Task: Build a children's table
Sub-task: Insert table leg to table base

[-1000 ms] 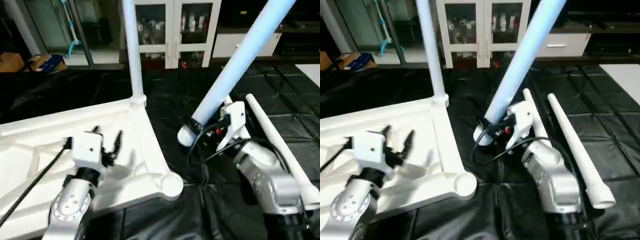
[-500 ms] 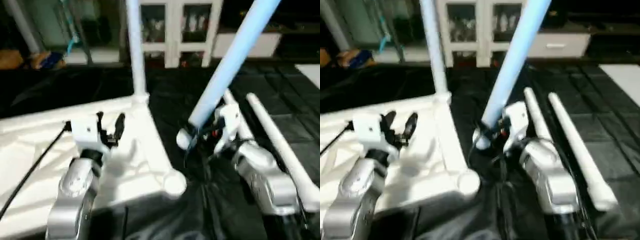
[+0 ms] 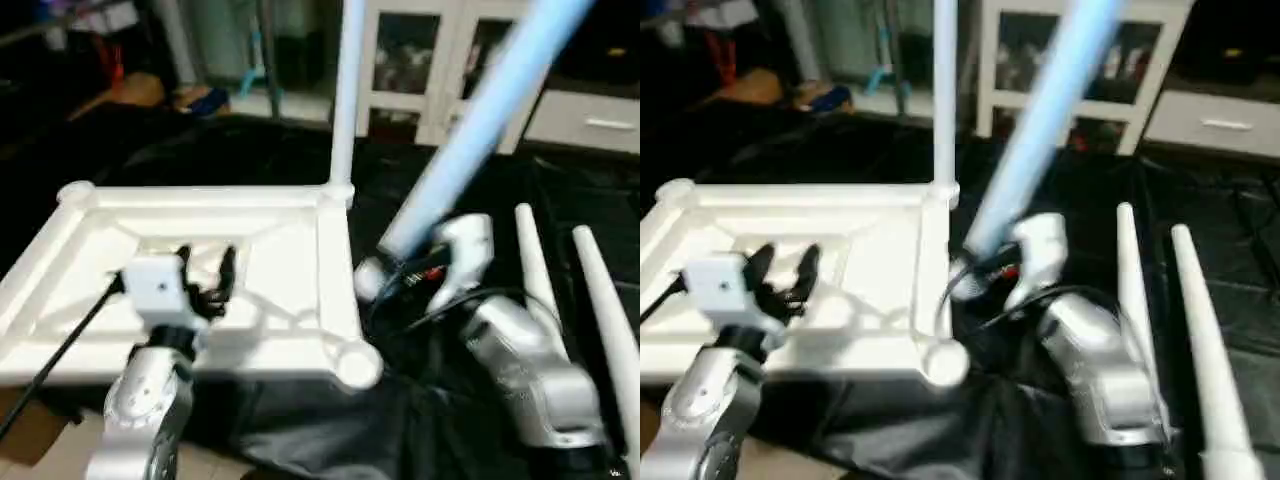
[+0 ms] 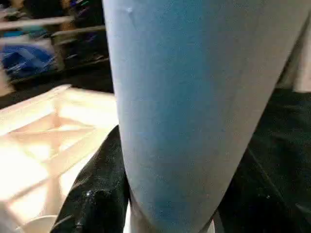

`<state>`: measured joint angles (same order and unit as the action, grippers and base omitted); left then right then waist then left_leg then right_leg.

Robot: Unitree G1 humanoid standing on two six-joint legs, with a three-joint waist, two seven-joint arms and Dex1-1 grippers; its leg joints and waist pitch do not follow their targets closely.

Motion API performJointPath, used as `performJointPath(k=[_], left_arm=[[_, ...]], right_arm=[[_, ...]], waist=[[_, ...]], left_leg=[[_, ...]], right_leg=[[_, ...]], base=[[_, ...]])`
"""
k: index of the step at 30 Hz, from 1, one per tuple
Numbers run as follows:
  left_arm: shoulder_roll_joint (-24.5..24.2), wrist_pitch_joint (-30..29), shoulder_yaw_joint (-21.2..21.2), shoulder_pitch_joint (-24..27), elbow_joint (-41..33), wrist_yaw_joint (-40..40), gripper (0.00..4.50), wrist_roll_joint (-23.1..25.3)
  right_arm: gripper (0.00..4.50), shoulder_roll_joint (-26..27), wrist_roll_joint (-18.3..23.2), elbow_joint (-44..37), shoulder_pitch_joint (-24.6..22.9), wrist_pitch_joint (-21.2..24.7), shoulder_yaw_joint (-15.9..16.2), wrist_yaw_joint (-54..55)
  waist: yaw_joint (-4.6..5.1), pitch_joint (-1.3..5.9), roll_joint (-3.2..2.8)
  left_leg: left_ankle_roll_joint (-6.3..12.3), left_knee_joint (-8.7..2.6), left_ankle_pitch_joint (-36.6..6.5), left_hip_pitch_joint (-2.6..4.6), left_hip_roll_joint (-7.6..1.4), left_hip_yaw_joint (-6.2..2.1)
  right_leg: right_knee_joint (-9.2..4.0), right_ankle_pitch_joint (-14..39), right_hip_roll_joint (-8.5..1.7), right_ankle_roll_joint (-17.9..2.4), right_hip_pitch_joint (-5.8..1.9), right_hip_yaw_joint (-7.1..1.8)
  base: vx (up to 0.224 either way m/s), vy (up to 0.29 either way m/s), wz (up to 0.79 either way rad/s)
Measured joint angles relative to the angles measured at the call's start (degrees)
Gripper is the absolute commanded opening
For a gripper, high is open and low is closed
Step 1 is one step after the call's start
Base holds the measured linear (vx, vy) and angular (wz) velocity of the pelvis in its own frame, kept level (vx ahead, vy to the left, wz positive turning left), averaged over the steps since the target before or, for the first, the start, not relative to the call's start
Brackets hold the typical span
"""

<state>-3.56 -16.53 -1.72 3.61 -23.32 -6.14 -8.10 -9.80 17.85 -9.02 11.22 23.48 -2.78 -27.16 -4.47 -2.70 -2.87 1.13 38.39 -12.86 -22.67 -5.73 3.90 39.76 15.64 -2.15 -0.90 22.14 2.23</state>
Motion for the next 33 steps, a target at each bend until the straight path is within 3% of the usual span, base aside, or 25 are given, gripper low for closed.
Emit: performJointPath(k=[1,4,6,7,8,9,13,16,20,21,22,26,29,33], left_arm=[[-0.54,-0.22,0.08,-1.02,0.05,-0.52,3.23,0.01],[-1.41,-0.96,0.19,-1.39,1.6,-1.22,3.23,0.03],[-0.94,-0.94,0.25,-1.0,2.28,-1.96,3.23,-0.54],[-0.76,-0.96,0.35,-0.92,2.26,-2.01,3.23,-0.75],[-0.78,-0.96,0.3,-0.94,2.15,-2.04,3.23,-0.96],[-0.74,-0.95,0.08,-0.75,1.93,-2.14,3.23,-1.49],[-0.02,-1.01,-1.86,1.06,1.99,-4.36,3.23,-6.39],[2.01,-1.05,-1.72,2.19,2.09,-8.82,3.23,-12.53],[-4.39,-0.75,2.73,0.98,5.9,-15.17,3.57,-10.11],[-7.29,-0.79,3.79,0.24,6.71,-17.65,3.57,-9.59],[-10.0,-0.91,4.4,-0.62,6.97,-20.47,3.9,-9.5],[-17.22,-2.57,7.4,-6.46,8.08,-29.91,4.01,-9.03],[-19.67,-2.53,9.0,-8.73,10.54,-34.4,4.39,-7.86],[-23.31,-3.27,13.07,-12.5,14.88,-43.33,4.46,-8.2]], right_arm=[[1.88,0.12,-0.01,-0.12,-0.07,-0.06,-0.65,0.68],[1.88,0.05,-0.32,-0.63,-1.3,0.05,0.47,0.97],[1.88,-0.99,-0.68,-1.63,-2.4,0.03,1.81,0.39],[1.88,-1.42,-0.67,-1.56,-2.36,0.03,1.87,0.32],[1.88,-1.66,-0.56,-1.48,-2.24,0.04,1.76,0.25],[1.88,-1.58,0.03,-0.82,-1.56,0.05,1.36,-0.33],[1.88,-0.42,0.19,3.06,4.28,-0.39,1.2,-0.85],[1.88,-1.15,0.53,5.38,7.29,-0.52,1.05,-1.54],[1.87,-4.94,0.39,10.53,10.43,-1.48,1.56,-6.19],[1.87,-5.64,0.48,11.41,10.84,-1.61,1.88,-8.18],[1.87,-6.26,0.59,11.95,11.09,-1.62,2.45,-10.48],[1.87,-9.23,3.45,12.4,11.1,-1.63,3.04,-18.98],[1.87,-11.25,4.69,12.42,11.17,-1.63,3.03,-22.11],[1.87,-13.32,7.32,12.13,11.11,1.14,2.58,-25.56]], waist=[[0.12,0.28,-0.86],[0.41,0.52,-1.76],[0.14,0.49,-1.77],[-0.05,0.27,-1.18],[-0.27,0.48,-1.41],[-0.17,0.35,-0.99],[1.23,0.22,-0.79],[1.78,0.1,-0.39],[2.15,-0.22,0.51],[2.27,-0.24,0.41],[2.49,-0.27,0.27],[2.5,-0.36,-0.65],[2.61,-0.22,-0.87],[2.78,-0.17,-0.99]], left_leg=[[-2.12,-1.62,0.48,0.58,-0.44,0.23],[-3.12,-2.13,1.21,0.36,-1.19,1.36],[-3.06,-1.58,1.21,0.11,-1.19,1.73],[-2.76,-1.25,1.09,-0.11,-1.16,2.06],[-2.39,-1.23,1.15,-0.14,-1.16,2.45],[-2.12,-1.34,1.17,-0.02,-1.23,2.95],[-1.54,-1.57,1.04,0.02,-1.28,3.6],[-1.24,-1.66,0.86,0.09,-1.19,4.64],[-1.24,-1.82,0.86,0.14,-1.16,5.41],[-1.24,-1.84,0.86,0.11,-1.16,5.43],[-1.25,-1.86,0.86,0.06,-1.16,5.44],[-1.24,-1.91,0.86,0.04,-1.16,5.76],[-1.24,-2.05,0.87,0.14,-1.21,5.81],[-1.17,-2.24,0.93,0.16,-1.57,5.86]], right_leg=[[-0.04,-0.66,0.28,-0.16,0.49,0.12],[-0.91,-1.45,0.39,-0.28,0.56,0.01],[-0.94,-1.5,-0.12,-0.16,0.48,0.0],[-1.01,-1.5,-0.37,-0.12,0.44,-0.02],[-1.16,-1.51,-0.67,-0.12,0.31,0.02],[-1.4,-1.54,-0.84,-0.15,0.26,0.11],[-3.72,-2.97,-1.03,-0.74,-0.55,0.18],[-4.69,-3.43,-1.51,-0.04,-0.73,-0.16],[-4.77,-3.58,-2.22,1.07,-0.66,-0.11],[-4.77,-3.59,-2.24,1.08,-0.65,-0.1],[-4.77,-3.6,-2.25,1.08,-0.67,-0.11],[-4.73,-4.42,-2.44,1.05,-0.57,-0.17],[-4.67,-4.79,-2.49,1.26,-0.49,-0.09],[-4.52,-4.8,-2.24,1.26,-0.25,0.05]], base=[[-0.061,-0.041,0.07],[-0.041,-0.012,0.05],[-0.017,0.038,0.03],[-0.023,0.103,0.07],[-0.023,0.103,0.07],[-0.009,0.108,0.1],[-0.028,0.109,0.05],[-0.036,0.088,0.05],[-0.007,0.016,0.02],[0.0,0.0,0.0],[0.0,0.0,0.0],[0.0,0.0,0.0],[0.0,0.0,0.0],[0.0,0.0,0.0]])
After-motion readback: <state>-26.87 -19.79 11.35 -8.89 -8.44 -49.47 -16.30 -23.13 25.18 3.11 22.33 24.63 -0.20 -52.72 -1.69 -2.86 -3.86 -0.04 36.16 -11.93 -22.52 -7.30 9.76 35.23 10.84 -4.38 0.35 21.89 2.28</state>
